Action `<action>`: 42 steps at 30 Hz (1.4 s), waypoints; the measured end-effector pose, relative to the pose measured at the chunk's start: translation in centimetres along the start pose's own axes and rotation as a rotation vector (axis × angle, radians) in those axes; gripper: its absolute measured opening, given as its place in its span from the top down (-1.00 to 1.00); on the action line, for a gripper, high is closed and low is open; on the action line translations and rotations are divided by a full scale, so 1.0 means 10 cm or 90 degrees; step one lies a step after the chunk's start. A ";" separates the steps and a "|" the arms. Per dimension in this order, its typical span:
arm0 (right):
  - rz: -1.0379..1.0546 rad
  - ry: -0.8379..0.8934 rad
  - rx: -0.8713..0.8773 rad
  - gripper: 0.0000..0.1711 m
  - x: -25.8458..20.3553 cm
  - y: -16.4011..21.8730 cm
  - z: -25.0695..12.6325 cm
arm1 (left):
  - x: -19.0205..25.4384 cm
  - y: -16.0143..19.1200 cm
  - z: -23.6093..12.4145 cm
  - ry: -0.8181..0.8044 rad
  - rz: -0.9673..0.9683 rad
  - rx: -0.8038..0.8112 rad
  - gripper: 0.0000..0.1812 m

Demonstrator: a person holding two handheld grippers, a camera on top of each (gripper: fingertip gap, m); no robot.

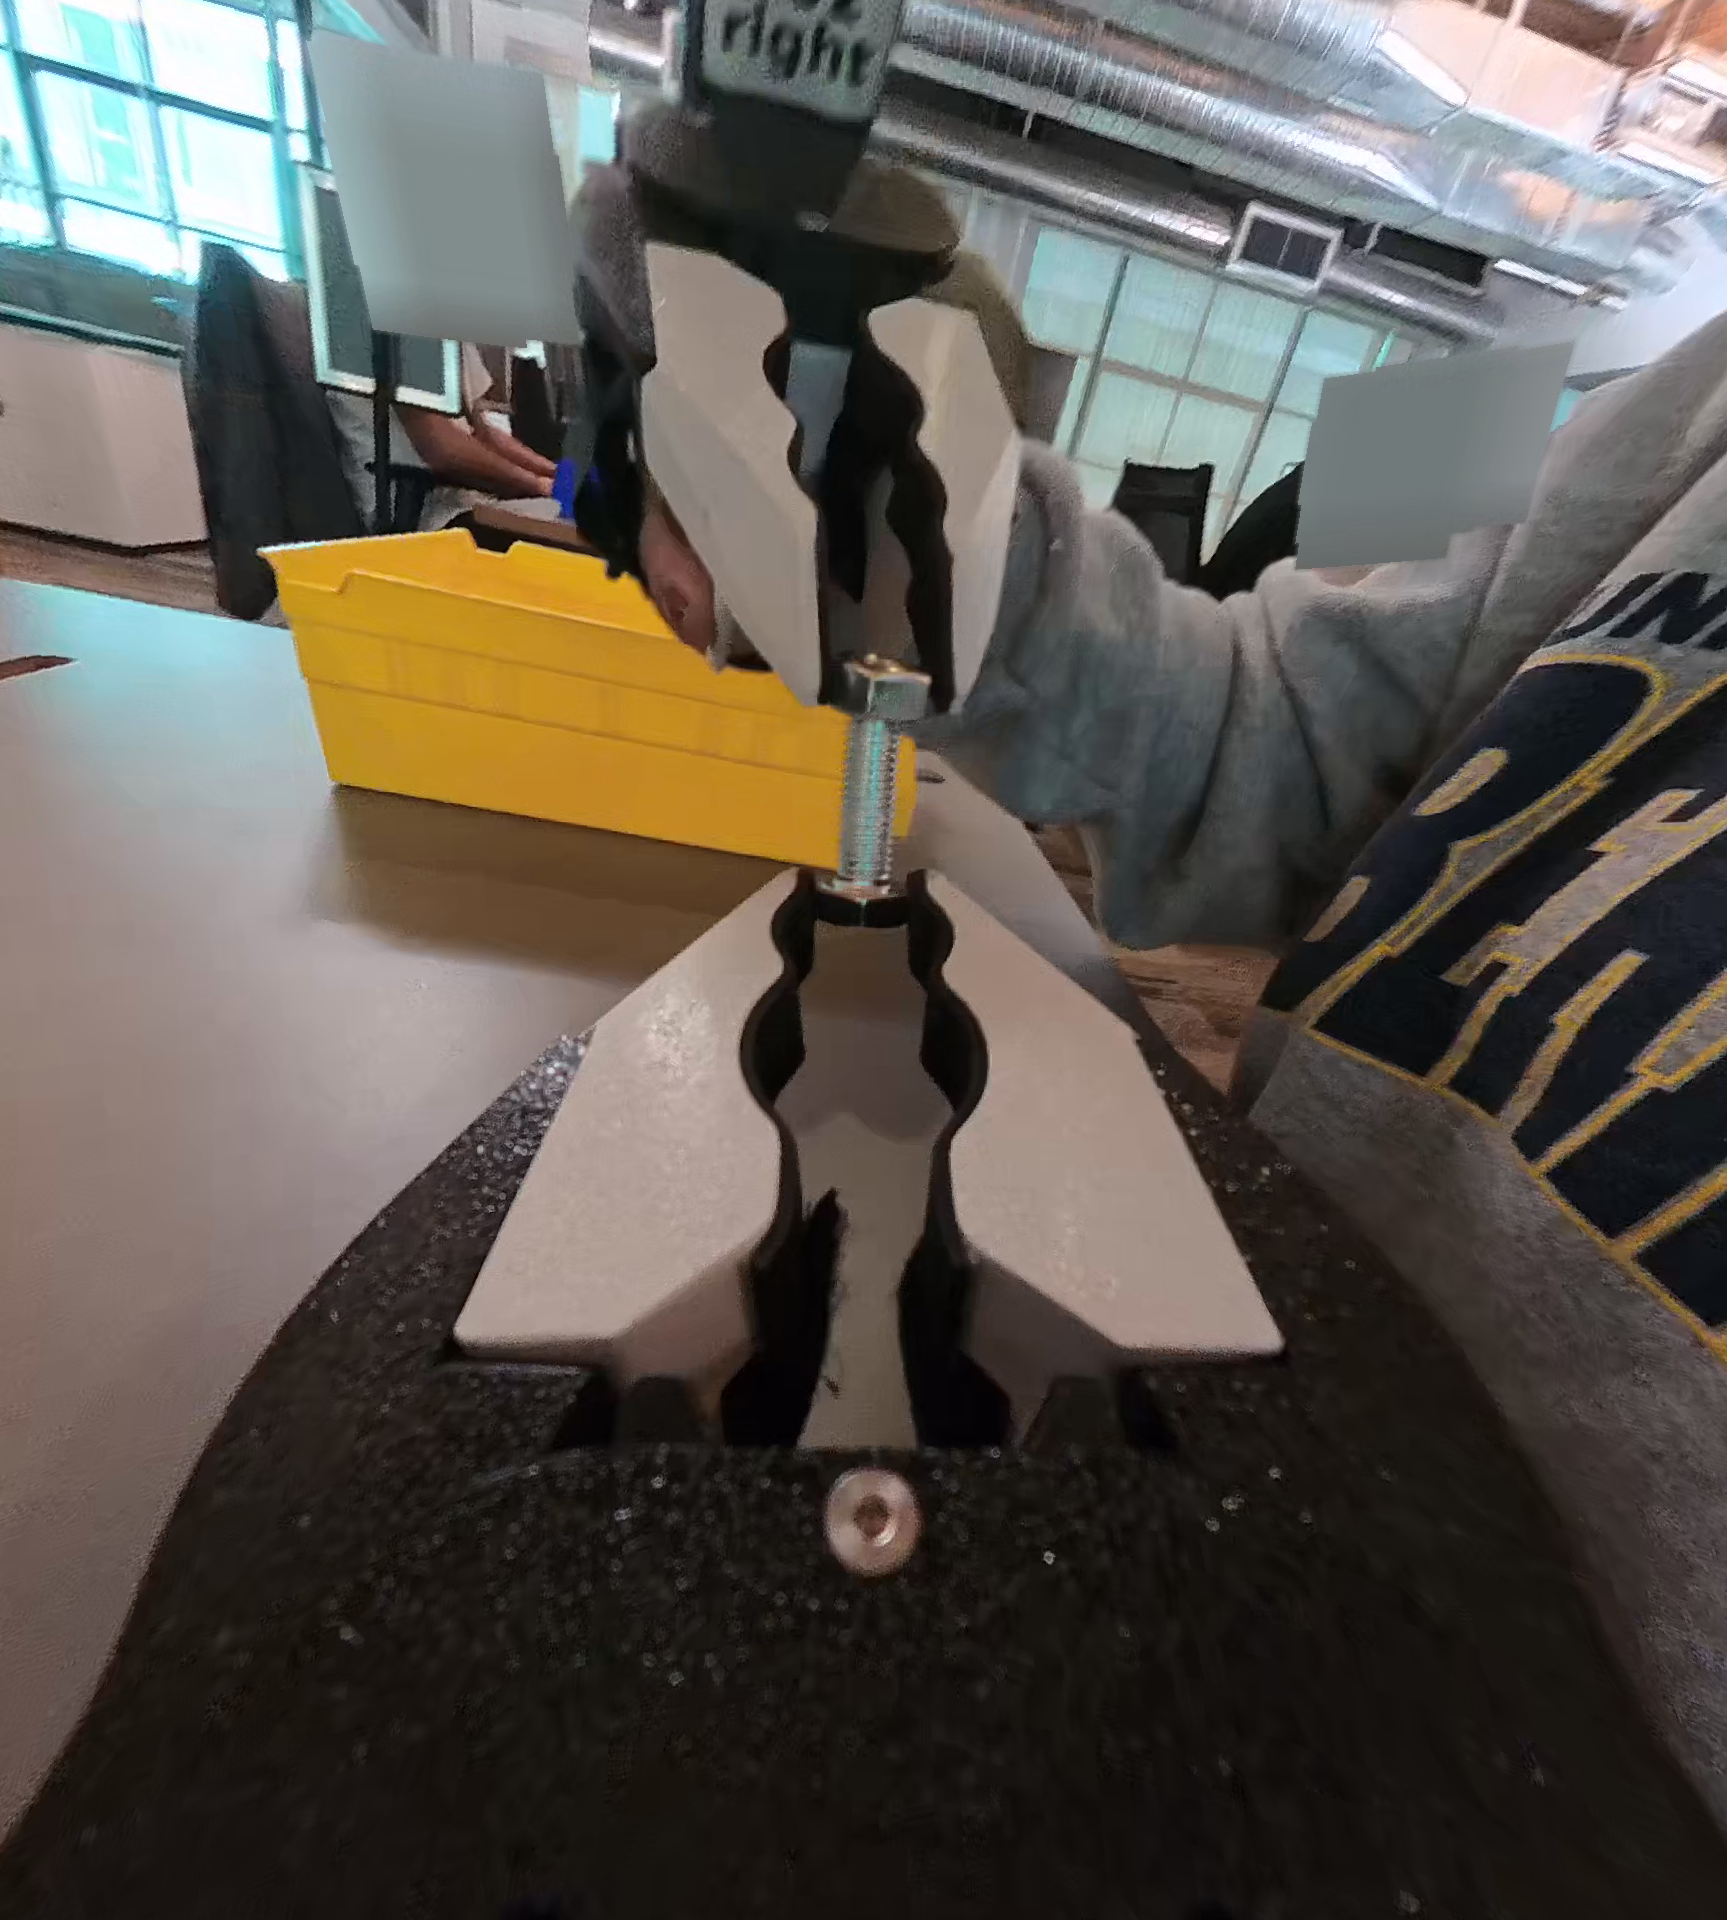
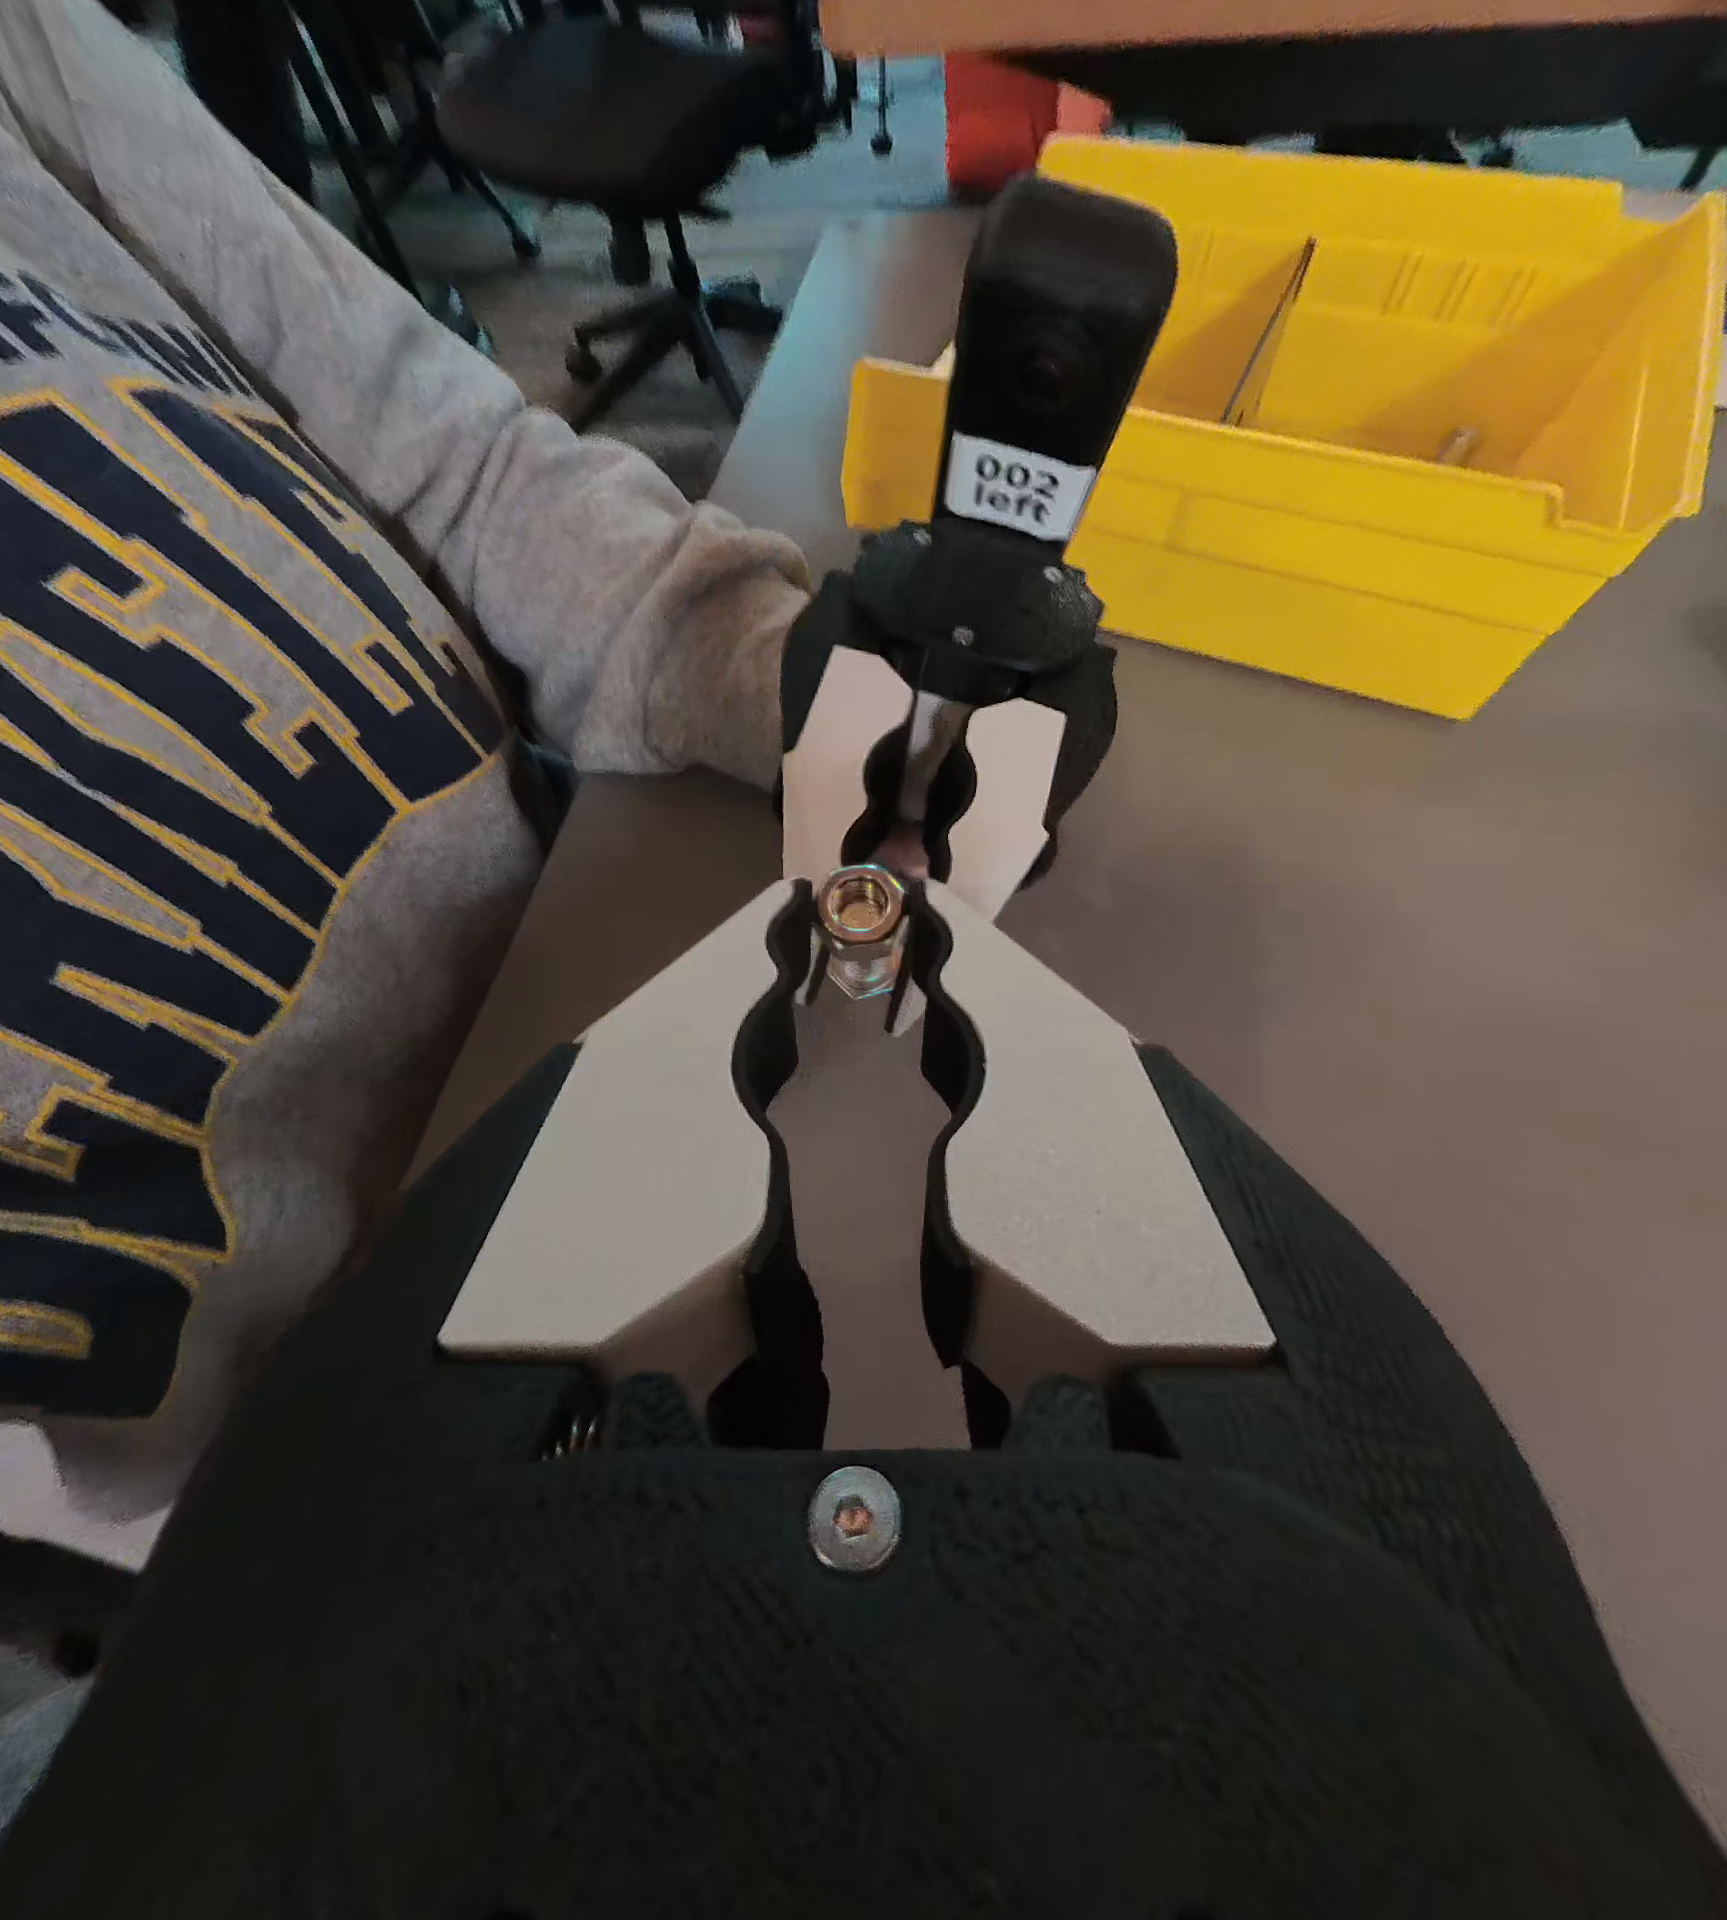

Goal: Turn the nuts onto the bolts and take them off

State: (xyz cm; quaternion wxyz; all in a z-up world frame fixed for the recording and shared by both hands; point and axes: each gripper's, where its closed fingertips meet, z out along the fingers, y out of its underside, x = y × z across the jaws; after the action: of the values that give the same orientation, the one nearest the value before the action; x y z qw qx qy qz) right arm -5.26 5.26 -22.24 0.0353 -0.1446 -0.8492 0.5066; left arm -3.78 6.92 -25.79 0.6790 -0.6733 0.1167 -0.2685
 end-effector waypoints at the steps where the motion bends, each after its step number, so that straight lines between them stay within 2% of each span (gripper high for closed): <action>1: 0.007 -0.012 0.024 0.79 -0.02 -0.02 0.00 | 0.03 -0.01 0.00 0.014 0.001 0.007 0.83; 6: 0.020 -0.021 0.113 0.80 -0.04 -0.09 0.00 | 0.08 -0.07 -0.03 0.041 -0.018 0.035 0.83; 9: 0.041 0.030 0.137 0.80 0.05 -0.10 0.00 | -0.01 -0.08 -0.04 -0.001 -0.014 0.040 0.83; 16: 0.085 0.239 0.037 0.80 0.31 0.03 0.03 | -0.32 0.00 -0.10 -0.188 0.081 -0.020 0.83; 26: 0.202 0.406 -0.036 0.79 0.48 0.14 0.00 | -0.51 0.05 -0.14 -0.333 0.158 -0.071 0.83; 31: 0.201 0.419 -0.036 0.79 0.49 0.11 0.00 | -0.51 0.03 -0.14 -0.328 0.140 -0.053 0.83; 38: 0.155 0.366 0.055 0.79 0.43 -0.04 0.00 | -0.40 -0.09 -0.15 -0.253 0.085 0.022 0.83; 42: 0.172 0.378 0.060 0.79 0.45 -0.01 0.01 | -0.43 -0.06 -0.15 -0.275 0.097 0.004 0.83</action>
State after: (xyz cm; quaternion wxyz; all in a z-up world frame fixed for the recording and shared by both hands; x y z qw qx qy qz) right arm -9.62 6.42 -22.61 0.2207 -0.3959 -0.7502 0.4813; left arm -8.28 7.91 -26.22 0.7086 -0.7022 0.0186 -0.0666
